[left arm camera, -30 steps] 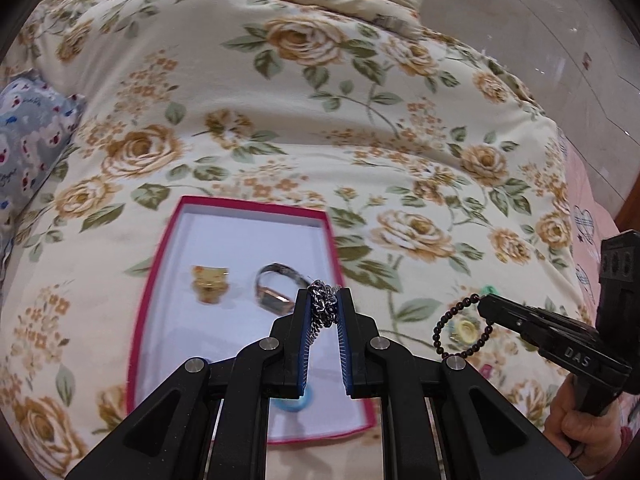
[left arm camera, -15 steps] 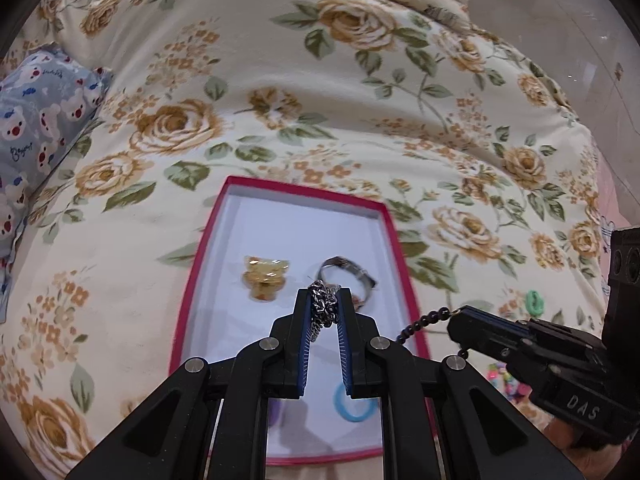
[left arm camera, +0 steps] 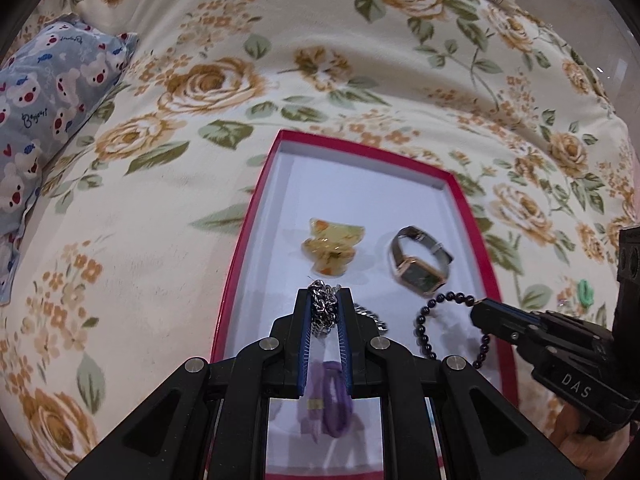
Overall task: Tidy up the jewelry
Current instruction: 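Carry the chain and bead bracelet into the box and lower them, then move both open tools away from the box toward the loose hair accessories, then grasp the pastel beaded bracelet with the left tool while the right tool grasps the green hair tie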
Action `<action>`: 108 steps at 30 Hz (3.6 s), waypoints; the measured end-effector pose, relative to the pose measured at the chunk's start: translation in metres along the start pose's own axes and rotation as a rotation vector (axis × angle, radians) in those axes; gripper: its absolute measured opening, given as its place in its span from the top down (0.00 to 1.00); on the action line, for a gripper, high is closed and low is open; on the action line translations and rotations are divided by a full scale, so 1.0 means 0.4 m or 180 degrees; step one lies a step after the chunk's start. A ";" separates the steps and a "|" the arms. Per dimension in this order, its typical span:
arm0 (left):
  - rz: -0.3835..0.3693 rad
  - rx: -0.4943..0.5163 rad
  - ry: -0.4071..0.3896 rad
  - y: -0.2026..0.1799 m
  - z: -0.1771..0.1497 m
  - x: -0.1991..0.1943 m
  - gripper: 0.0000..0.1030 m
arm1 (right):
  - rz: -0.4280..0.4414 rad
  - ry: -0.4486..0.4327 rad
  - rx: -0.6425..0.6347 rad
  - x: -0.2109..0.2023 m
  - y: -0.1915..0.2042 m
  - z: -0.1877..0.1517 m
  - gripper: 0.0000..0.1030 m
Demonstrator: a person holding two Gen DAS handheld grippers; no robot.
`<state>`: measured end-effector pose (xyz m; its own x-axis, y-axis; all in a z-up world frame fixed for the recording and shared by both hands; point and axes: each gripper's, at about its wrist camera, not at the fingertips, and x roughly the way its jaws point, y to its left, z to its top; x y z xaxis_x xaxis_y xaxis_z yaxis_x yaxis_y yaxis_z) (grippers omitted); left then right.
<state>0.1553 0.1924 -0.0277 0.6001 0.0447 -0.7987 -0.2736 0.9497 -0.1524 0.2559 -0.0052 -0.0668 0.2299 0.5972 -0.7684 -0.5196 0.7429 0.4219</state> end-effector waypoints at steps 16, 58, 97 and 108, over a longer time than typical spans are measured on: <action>0.0214 0.0049 0.0188 -0.007 0.006 0.086 0.88 | -0.0261 0.0170 -0.0218 0.049 0.013 0.010 0.91; -0.0313 0.0245 0.0161 -0.154 -0.126 -0.139 0.65 | -0.0592 -0.0389 0.0336 -0.366 -0.195 -0.145 0.61; -0.0699 0.1146 0.0549 -0.598 -0.037 0.125 0.65 | -0.0966 -0.0545 0.0961 -0.442 -0.509 -0.138 0.62; -0.0849 0.1281 0.0843 -0.663 -0.036 0.269 0.68 | -0.0988 -0.0425 0.1040 -0.383 -0.555 -0.113 0.72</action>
<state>0.2815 -0.0591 -0.0817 0.3855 -0.2440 -0.8899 0.2024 0.9633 -0.1764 0.2988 -0.2751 -0.0645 0.4483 0.3495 -0.8227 -0.1281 0.9360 0.3278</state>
